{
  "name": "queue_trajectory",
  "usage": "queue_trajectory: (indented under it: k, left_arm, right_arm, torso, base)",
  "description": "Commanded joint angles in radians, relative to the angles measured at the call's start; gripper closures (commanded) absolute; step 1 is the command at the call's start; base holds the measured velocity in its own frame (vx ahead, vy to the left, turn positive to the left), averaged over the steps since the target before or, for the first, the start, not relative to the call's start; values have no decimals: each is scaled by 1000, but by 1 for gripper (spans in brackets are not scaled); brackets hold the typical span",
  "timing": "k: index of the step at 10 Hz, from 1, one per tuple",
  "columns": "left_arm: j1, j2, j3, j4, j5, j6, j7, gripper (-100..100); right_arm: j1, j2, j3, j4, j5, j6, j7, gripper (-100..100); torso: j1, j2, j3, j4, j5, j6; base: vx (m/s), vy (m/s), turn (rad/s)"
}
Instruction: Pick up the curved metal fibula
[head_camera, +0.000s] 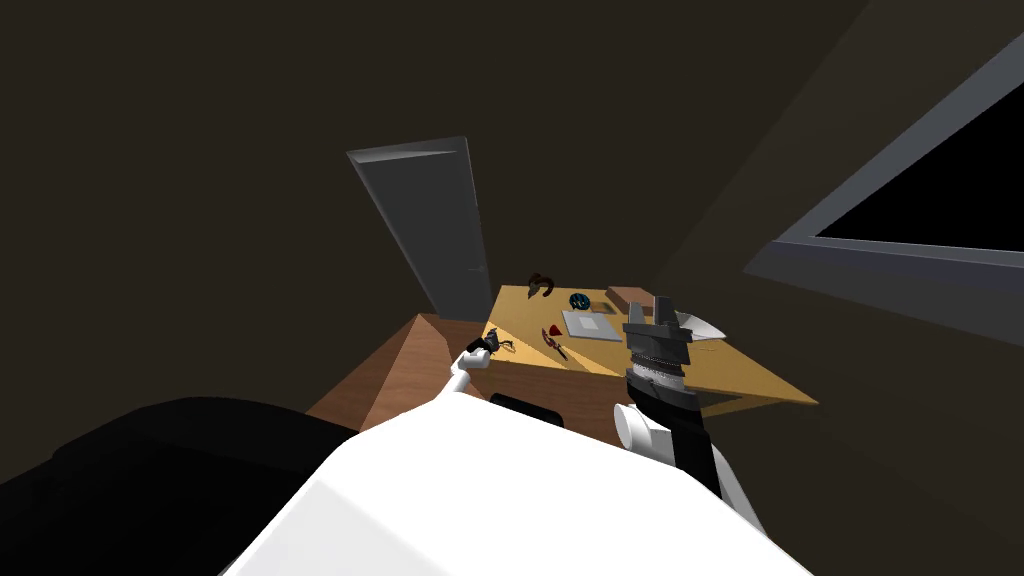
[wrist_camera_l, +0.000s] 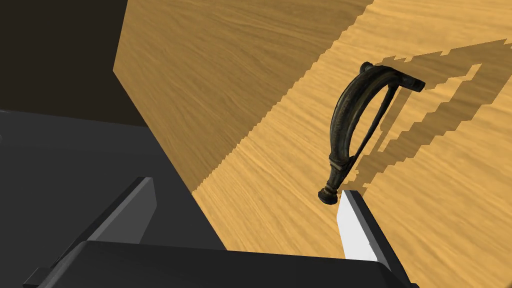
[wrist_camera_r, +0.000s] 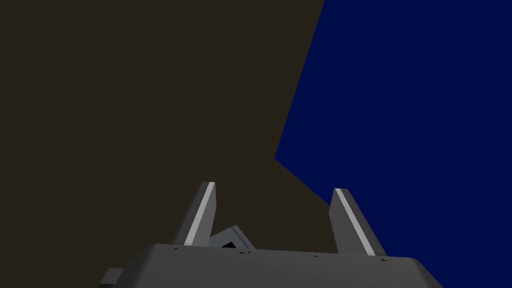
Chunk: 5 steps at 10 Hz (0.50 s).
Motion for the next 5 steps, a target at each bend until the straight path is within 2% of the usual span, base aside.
queue_trajectory:
  k: [1, 5]
  left_arm:
    - [-20, -27, 4, 32, -2, 45, 6, -100]
    - [-42, -85, 2, 100, 1, 99, 14, -100]
  right_arm:
    - [0, 0, 0, 0, 0, 0, 0, 0]
    - [0, 0, 0, 0, 0, 0, 0, 0]
  torso:
    - [0, 0, 0, 0, 0, 0]
    - [-2, 1, 0, 0, 0, 0]
  base:
    - [68, 62, 36]
    - [59, 51, 21]
